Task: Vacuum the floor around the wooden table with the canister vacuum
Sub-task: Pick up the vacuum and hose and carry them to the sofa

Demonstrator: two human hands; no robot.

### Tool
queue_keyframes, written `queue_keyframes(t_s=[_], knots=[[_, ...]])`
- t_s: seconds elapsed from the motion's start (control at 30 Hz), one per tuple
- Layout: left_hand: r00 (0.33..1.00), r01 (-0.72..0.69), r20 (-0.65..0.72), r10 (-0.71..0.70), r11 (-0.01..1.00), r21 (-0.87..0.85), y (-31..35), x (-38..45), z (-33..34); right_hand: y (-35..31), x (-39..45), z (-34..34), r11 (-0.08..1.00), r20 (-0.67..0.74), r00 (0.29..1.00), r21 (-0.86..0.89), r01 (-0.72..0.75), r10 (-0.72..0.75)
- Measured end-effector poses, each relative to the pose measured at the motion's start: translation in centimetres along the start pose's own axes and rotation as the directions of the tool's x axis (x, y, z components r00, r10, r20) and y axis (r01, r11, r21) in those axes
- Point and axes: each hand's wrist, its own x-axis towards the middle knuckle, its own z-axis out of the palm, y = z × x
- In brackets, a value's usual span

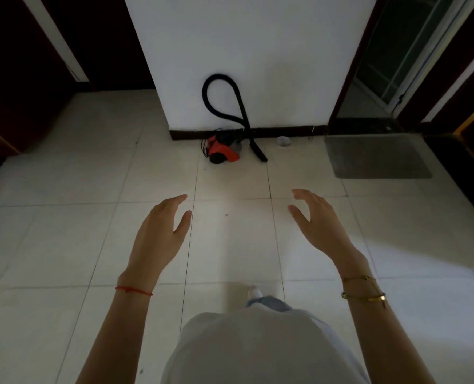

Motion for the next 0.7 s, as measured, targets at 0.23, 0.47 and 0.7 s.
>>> queue_keyframes(t_s=[0.23, 0.47, 0.7], knots=[[1.0, 0.006, -0.03, -0.005, 1.0, 0.023, 0.5, 14.7, 1.0, 0.9, 16.8, -2.6, 0.998, -0.01, 0.998, -0.02, 0.057, -0.057], [0.998, 0.055, -0.001, -0.055, 0.998, 0.009, -1.7, 25.9, 3.7, 2.2, 28.8, -0.4, 0.998, 0.048, 0.997, -0.013, 0.057, -0.057], [0.998, 0.053, 0.035, -0.053, 0.999, 0.01, -6.3, 40.1, 7.1, 2.8, 42.9, 3.7, 1.0, 0.081, 0.997, -0.01, 0.02, -0.019]])
